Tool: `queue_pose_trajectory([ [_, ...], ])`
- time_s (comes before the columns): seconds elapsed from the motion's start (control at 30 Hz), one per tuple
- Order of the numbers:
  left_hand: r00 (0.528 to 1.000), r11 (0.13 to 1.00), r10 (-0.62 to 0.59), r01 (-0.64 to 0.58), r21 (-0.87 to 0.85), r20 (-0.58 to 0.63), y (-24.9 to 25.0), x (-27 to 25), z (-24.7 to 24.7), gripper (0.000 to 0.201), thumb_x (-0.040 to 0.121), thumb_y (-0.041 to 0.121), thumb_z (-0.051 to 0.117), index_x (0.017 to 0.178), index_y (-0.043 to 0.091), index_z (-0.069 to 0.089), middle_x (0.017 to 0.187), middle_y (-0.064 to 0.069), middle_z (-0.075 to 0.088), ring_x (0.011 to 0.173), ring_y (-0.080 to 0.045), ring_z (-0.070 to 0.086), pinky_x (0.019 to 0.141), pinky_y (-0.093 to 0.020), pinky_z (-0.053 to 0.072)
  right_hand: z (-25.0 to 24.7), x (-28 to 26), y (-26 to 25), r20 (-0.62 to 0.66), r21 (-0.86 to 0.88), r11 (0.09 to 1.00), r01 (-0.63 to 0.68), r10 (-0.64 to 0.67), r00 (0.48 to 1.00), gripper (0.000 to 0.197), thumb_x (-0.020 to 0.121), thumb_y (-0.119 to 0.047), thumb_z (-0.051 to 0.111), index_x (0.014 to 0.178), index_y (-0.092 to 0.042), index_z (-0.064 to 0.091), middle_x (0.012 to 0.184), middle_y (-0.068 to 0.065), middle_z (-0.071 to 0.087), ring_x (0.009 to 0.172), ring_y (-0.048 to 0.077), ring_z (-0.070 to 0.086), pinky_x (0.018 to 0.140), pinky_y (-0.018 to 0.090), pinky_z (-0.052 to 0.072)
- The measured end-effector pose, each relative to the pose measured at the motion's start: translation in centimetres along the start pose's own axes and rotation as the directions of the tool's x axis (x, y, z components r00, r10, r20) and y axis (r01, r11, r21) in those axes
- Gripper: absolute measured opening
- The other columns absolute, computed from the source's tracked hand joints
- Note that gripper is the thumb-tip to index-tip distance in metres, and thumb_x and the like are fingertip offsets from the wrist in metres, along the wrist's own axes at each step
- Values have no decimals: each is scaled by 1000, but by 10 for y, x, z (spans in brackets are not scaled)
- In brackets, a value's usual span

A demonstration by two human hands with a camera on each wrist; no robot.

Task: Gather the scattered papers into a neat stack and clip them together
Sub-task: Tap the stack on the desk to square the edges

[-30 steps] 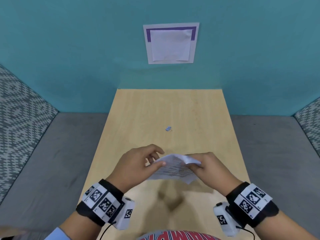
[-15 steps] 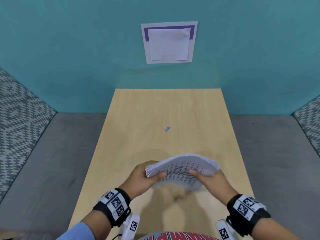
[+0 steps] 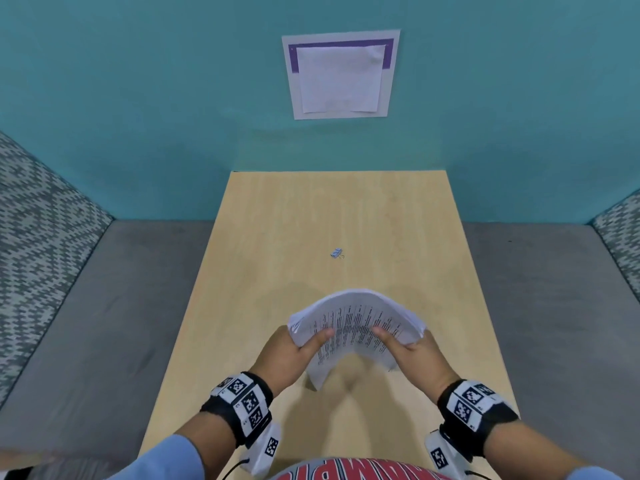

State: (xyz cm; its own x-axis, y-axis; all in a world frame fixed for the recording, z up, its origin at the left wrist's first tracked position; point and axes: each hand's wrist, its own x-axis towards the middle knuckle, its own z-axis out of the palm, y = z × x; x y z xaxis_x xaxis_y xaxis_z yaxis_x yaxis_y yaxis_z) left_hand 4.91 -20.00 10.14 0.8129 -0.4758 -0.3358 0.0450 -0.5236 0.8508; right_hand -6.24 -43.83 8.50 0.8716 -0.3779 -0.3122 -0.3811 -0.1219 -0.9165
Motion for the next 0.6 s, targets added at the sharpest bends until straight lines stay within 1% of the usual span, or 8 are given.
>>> queue_pose_trajectory([
  [0.1, 999, 1000, -13, 13, -5, 37, -7, 4, -3, 52, 82, 82, 64, 112, 40, 71, 105, 3, 82, 104, -20, 77, 95, -53, 59, 4, 6, 14, 22, -41, 999, -28, 29, 999, 83, 67, -87, 66, 101, -12, 77, 98, 25, 77, 97, 41, 73, 91, 54, 59],
  [0.17, 997, 1000, 6, -7, 4, 72, -2, 4, -7, 52, 85, 80, 63, 115, 38, 71, 108, 4, 81, 106, -18, 76, 97, -53, 59, 3, 9, 16, 36, -34, 998, -44, 45, 998, 80, 68, -86, 70, 101, -13, 77, 100, 29, 74, 97, 44, 71, 91, 56, 59],
  [0.2, 997, 1000, 26, -26, 8, 80, 0, 4, -9, 54, 85, 81, 62, 116, 38, 71, 108, 5, 81, 106, -17, 76, 97, -51, 59, 0, 10, 16, 37, -24, 999, -42, 43, 998, 75, 68, -85, 71, 101, -18, 78, 98, 26, 76, 97, 42, 73, 91, 56, 60],
  [0.27, 997, 998, 63, -63, -1, 41, 4, 3, -13, 57, 81, 86, 58, 113, 42, 72, 107, 9, 81, 103, -12, 76, 97, -45, 59, -4, 10, 12, 45, -4, 999, -33, 34, 998, 66, 68, -83, 72, 100, -26, 80, 95, 13, 81, 96, 33, 77, 91, 54, 61],
  [0.33, 997, 997, 79, -80, -25, -16, 8, 4, -17, 59, 80, 89, 54, 107, 41, 74, 101, 7, 82, 98, -12, 77, 93, -42, 61, -5, 11, 9, 62, 6, 999, -37, 36, 997, 55, 73, -74, 75, 99, -25, 81, 96, 9, 83, 95, 29, 79, 93, 54, 60],
  [0.4, 998, 996, 62, -64, -63, -31, 14, 5, -21, 56, 85, 81, 56, 100, 32, 78, 98, 2, 84, 95, -15, 79, 91, -43, 62, -5, 14, 6, 90, 18, 999, -39, 37, 995, 48, 75, -67, 77, 99, -26, 81, 98, 5, 84, 96, 25, 80, 95, 54, 60],
  [0.5, 1000, 986, -20, 17, -169, -18, 21, 11, -33, 47, 89, 61, 60, 97, 20, 83, 99, 2, 85, 93, -13, 81, 87, -38, 62, -3, 19, -3, 187, 38, 997, -62, 54, 981, 54, 70, -70, 78, 102, -27, 81, 102, 0, 84, 98, 19, 80, 98, 54, 59],
  [0.6, 998, 984, 16, -27, -173, -62, 26, 13, -48, 48, 94, 58, 53, 108, 20, 79, 107, 3, 84, 100, -11, 79, 88, -34, 61, 1, 25, -15, 276, 45, 996, -81, 66, 959, 52, 75, -63, 79, 110, -24, 80, 110, 1, 83, 104, 19, 79, 100, 53, 59],
])
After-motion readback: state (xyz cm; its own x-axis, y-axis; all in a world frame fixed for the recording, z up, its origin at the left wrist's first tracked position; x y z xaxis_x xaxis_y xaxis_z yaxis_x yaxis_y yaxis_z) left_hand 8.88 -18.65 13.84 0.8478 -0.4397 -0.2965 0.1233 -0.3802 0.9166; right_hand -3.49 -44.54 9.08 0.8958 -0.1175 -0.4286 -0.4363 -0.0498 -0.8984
